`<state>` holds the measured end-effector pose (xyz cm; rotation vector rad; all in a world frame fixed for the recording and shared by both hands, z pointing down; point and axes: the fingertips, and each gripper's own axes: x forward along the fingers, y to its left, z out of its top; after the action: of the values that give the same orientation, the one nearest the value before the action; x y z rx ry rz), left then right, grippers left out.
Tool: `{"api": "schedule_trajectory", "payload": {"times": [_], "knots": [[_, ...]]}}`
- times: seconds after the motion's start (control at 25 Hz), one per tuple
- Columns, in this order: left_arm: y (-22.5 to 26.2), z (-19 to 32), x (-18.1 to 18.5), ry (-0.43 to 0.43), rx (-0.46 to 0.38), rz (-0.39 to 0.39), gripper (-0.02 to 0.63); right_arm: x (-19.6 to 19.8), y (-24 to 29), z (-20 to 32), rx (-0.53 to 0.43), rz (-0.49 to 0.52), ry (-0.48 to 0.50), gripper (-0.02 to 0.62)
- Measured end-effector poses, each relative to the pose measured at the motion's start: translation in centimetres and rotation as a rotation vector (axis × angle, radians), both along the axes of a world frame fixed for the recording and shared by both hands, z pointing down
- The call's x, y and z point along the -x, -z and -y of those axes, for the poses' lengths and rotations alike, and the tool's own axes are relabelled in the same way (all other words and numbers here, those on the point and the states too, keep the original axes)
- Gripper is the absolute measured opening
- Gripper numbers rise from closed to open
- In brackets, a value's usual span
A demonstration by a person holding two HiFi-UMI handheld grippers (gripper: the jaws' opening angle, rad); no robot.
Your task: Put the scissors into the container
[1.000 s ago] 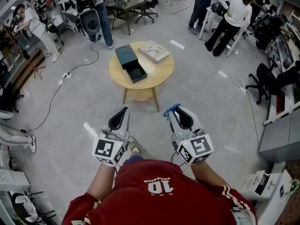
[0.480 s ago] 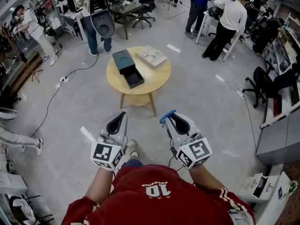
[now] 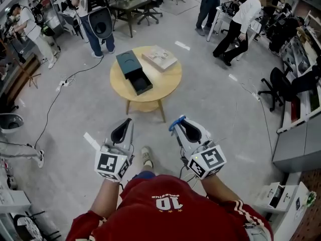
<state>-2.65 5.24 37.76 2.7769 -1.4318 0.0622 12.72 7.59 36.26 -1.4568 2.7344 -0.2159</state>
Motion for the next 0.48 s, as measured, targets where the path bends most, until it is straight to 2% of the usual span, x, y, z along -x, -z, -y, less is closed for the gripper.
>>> {"api": "schedule_trajectory", "payload": {"times": [0.2, 0.48], "knots": [[-0.8, 4.3, 0.5, -0.011, 0.02, -0.011, 0.003, 0.5, -1.0, 4.2, 0.031, -0.018, -0.011, 0.074], [-1.0, 11.7, 2.4, -0.024, 0.023, -0.028, 0.003, 3.3, -1.3, 11.4, 0.042, -0.025, 0.014, 0.074]]}}
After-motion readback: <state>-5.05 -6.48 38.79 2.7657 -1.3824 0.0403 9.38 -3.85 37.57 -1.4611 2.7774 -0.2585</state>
